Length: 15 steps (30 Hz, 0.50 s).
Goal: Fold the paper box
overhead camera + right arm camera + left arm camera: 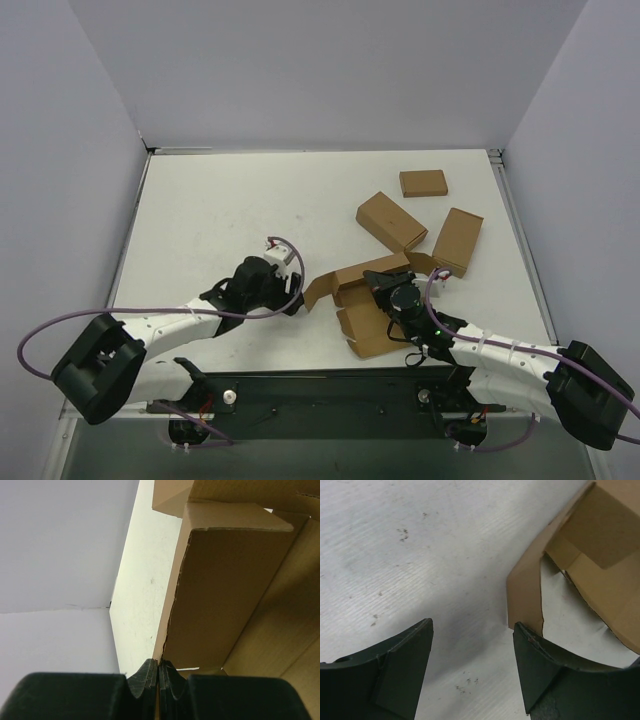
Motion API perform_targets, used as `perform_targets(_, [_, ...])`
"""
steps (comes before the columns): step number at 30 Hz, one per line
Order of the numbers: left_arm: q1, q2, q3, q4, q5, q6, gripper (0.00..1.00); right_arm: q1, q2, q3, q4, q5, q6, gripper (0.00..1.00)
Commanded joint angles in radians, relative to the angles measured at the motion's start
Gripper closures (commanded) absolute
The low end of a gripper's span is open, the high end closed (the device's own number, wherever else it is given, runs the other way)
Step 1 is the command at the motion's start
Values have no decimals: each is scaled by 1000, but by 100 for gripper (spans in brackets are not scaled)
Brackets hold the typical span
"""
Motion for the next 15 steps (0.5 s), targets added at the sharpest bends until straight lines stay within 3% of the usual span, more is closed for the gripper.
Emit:
perform_targets(1, [-38, 25, -10, 169, 103, 63, 26, 7, -18, -9, 7, 39, -24, 100])
perform_targets(15, [-133, 111, 18, 353, 180, 135, 39, 7, -1, -7, 10, 33, -21, 100])
